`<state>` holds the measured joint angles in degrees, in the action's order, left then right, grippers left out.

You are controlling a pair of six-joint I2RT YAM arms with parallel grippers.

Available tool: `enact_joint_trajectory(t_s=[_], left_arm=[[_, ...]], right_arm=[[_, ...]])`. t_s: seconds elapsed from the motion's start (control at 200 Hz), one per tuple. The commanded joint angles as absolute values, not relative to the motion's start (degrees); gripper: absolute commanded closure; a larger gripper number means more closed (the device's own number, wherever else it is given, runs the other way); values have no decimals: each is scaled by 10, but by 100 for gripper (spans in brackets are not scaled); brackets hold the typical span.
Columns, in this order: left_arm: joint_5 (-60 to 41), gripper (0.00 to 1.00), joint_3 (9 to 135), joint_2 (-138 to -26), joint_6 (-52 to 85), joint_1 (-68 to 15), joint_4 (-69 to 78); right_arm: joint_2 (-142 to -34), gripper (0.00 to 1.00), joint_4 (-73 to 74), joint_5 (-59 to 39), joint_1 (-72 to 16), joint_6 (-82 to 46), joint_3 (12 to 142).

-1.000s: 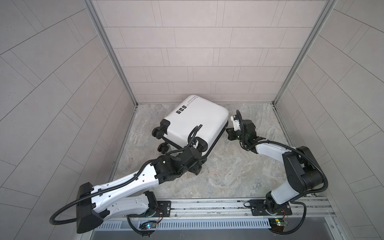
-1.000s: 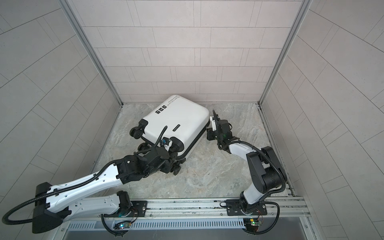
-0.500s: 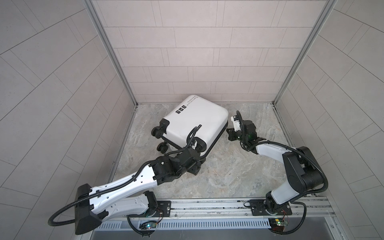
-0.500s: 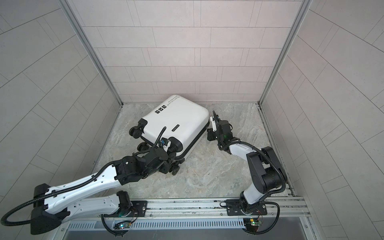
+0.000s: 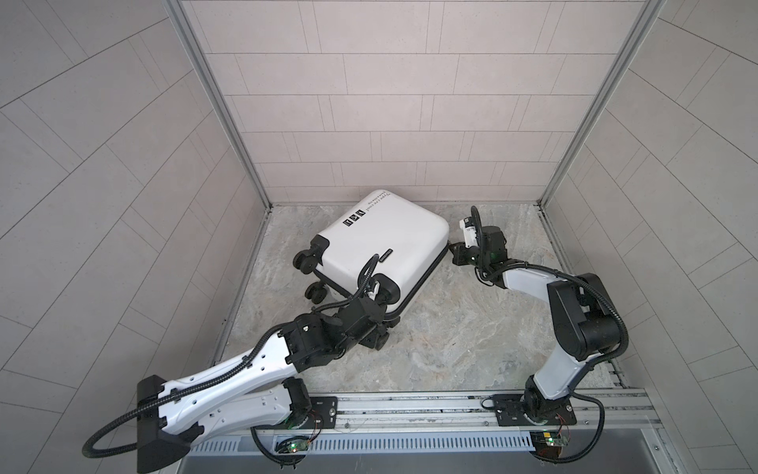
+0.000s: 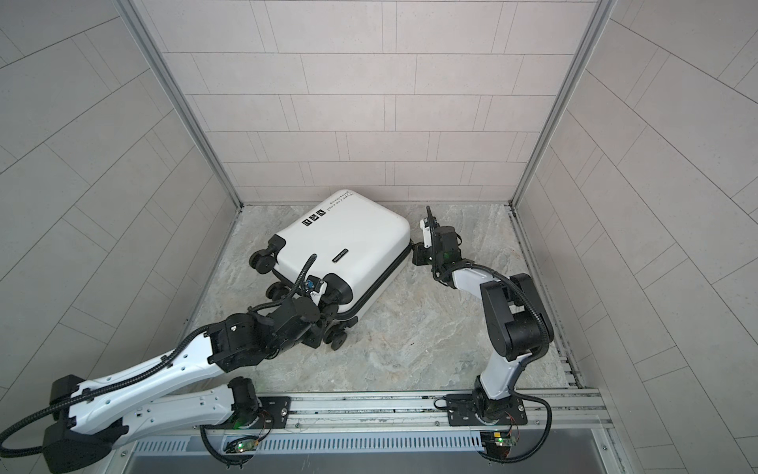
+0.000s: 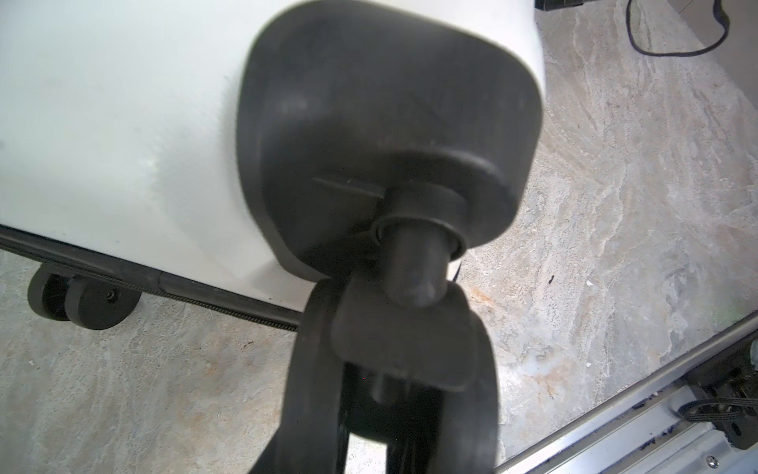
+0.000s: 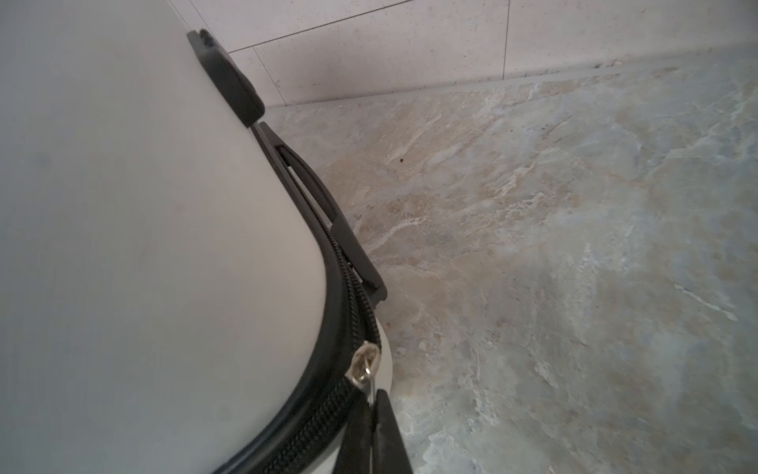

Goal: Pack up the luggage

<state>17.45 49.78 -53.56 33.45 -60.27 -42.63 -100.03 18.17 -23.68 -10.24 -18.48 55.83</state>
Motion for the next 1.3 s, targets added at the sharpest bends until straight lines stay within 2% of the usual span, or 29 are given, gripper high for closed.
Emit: enact_joint_trajectory(t_s=[0.0, 0.3, 0.495, 0.515, 0.55, 0.57, 0.585, 0.62, 0.69, 0.761, 0.876, 0.986, 0.996, 1.026, 1.041, 1.136, 1.291], left_arm=[[266, 100, 499, -501, 383, -589, -494], [262, 100, 494, -494, 385, -584, -492], [259, 100, 507, -497, 388, -578, -488], [257, 95, 509, -496, 388, -577, -488], [253, 78, 516, -496, 390, -574, -487], [251, 64, 520, -494, 391, -572, -486], [249, 54, 523, -493, 392, -572, -486], [246, 35, 529, -491, 395, -571, -483], [243, 14, 544, -482, 403, -569, -476], [242, 1, 553, -469, 412, -565, -461], [228, 0, 551, -449, 432, -535, -425], [160, 0, 524, -426, 449, -452, -375], [151, 0, 522, -425, 451, -443, -370], [126, 0, 511, -420, 459, -418, -351], [116, 0, 506, -418, 463, -406, -341], [51, 0, 471, -405, 492, -341, -271], [19, 0, 442, -407, 521, -288, -199]], right_arm=[[-1033, 100, 238, -134, -41, -220, 624], [-1075, 100, 235, -201, -28, -246, 661], [-1037, 55, 226, -186, -27, -268, 616], [-1032, 50, 225, -183, -26, -272, 611], [-1022, 44, 223, -180, -26, -275, 603], [-1016, 41, 219, -178, -26, -277, 599], [-1012, 36, 216, -177, -26, -278, 597], [-1002, 34, 207, -177, -26, -279, 595], [-987, 32, 191, -177, -26, -287, 595], [-970, 32, 180, -180, -27, -296, 596], [-949, 32, 151, -182, -32, -320, 614], [-957, 29, 138, -216, -39, -358, 655], [-958, 26, 138, -220, -40, -361, 659], [-963, 5, 135, -230, -43, -372, 672], [-967, 1, 134, -234, -45, -377, 679], [-983, 1, 117, -247, -64, -387, 724], [-1018, 1, 85, -253, -98, -377, 800]])
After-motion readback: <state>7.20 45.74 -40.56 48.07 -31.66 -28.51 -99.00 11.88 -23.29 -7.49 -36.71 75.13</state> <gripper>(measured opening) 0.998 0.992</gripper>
